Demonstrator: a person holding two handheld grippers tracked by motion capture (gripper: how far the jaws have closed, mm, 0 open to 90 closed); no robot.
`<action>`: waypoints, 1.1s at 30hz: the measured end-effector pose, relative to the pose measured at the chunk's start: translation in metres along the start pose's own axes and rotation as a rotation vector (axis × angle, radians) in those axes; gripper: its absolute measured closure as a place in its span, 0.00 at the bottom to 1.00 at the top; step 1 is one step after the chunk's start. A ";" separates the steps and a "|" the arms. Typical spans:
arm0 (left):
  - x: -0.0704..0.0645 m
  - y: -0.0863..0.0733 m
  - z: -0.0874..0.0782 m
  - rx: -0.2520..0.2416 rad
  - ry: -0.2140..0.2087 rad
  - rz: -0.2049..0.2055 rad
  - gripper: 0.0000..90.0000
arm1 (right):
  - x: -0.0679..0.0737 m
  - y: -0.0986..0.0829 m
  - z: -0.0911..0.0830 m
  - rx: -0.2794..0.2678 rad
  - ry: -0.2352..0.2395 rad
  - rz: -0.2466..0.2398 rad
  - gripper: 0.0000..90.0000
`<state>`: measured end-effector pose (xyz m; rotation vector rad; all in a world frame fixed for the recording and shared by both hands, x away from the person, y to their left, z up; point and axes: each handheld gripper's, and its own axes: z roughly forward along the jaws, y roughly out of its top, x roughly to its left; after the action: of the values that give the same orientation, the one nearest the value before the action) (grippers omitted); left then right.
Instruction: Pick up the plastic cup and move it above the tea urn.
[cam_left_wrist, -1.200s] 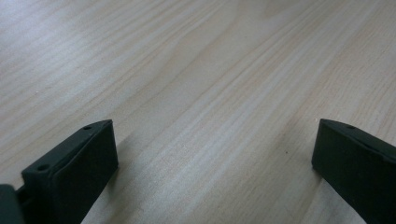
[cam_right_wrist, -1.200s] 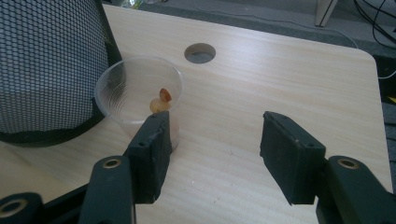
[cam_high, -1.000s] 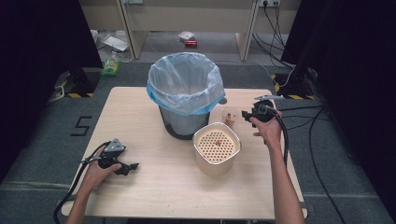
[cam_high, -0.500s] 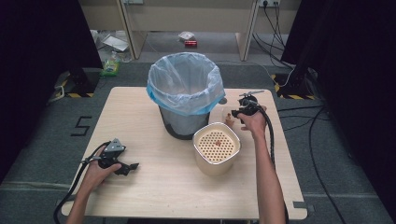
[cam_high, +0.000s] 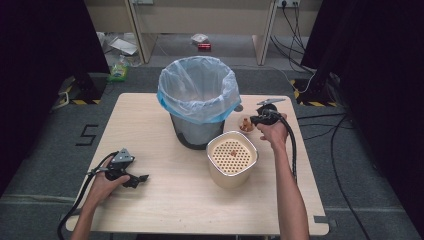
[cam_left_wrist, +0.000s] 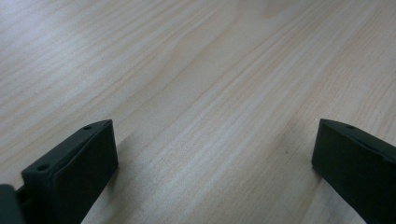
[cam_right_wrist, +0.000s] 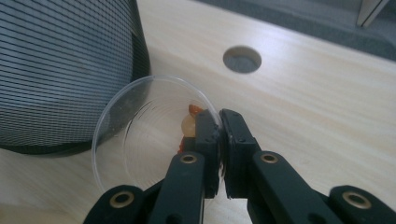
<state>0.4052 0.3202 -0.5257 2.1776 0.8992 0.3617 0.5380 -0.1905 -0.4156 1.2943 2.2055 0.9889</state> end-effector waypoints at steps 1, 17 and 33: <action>0.000 0.000 0.000 0.000 0.000 0.000 0.00 | 0.001 0.001 -0.014 -0.039 -0.018 -0.032 0.97; 0.000 0.000 0.000 0.000 0.000 0.000 0.00 | 0.028 0.002 -0.094 -0.282 -0.174 -0.259 0.97; 0.000 0.000 0.000 0.000 0.000 0.000 0.00 | 0.058 -0.012 -0.115 -0.373 -0.256 -0.415 0.97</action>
<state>0.4052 0.3201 -0.5257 2.1773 0.8993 0.3621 0.4288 -0.1873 -0.3462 0.7134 1.8731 0.9489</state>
